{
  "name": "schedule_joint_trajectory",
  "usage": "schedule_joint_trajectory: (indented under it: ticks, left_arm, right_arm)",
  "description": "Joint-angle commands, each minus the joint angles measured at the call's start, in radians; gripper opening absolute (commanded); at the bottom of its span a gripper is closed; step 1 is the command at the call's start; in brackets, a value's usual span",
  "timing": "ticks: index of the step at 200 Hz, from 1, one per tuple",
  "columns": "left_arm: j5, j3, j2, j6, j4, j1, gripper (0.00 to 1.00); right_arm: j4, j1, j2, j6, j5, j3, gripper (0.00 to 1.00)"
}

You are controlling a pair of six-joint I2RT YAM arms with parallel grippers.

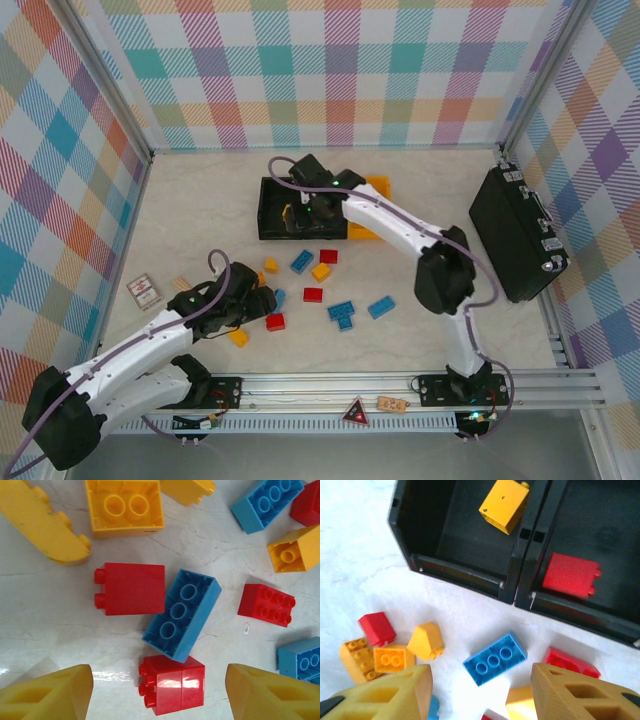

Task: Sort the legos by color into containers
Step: Place the lego in the container, then pick up the lego from the bottom-center of the table.

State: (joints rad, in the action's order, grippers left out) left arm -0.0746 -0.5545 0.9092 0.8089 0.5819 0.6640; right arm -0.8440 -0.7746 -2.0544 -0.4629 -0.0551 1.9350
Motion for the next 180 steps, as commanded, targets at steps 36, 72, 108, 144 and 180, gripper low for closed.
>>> schedule_joint_trajectory:
  ticks: [36,72,108,144,180]
  left_arm:
    - [0.123,-0.039,0.048,-0.052,-0.1,0.002,0.7]
    - [0.165,-0.04,0.085,-0.075,-0.158,0.026,0.7]
    - [0.17,-0.066,0.144,-0.095,-0.178,0.049,0.7]
    - [0.17,-0.062,0.196,-0.088,-0.22,0.077,0.7]
    - [0.167,-0.067,0.226,-0.086,-0.235,0.101,0.7]
  right_arm:
    - [0.052,0.0,0.278,-0.12,-0.095,-0.355,0.6]
    - [0.074,0.015,0.466,-0.257,-0.126,-0.613,0.68]
    - [0.008,0.027,0.567,-0.376,-0.135,-0.76,0.76]
    - [0.008,0.028,0.638,-0.538,-0.1,-0.91,0.8]
    - [0.063,0.029,0.678,-0.664,-0.101,-1.032,0.83]
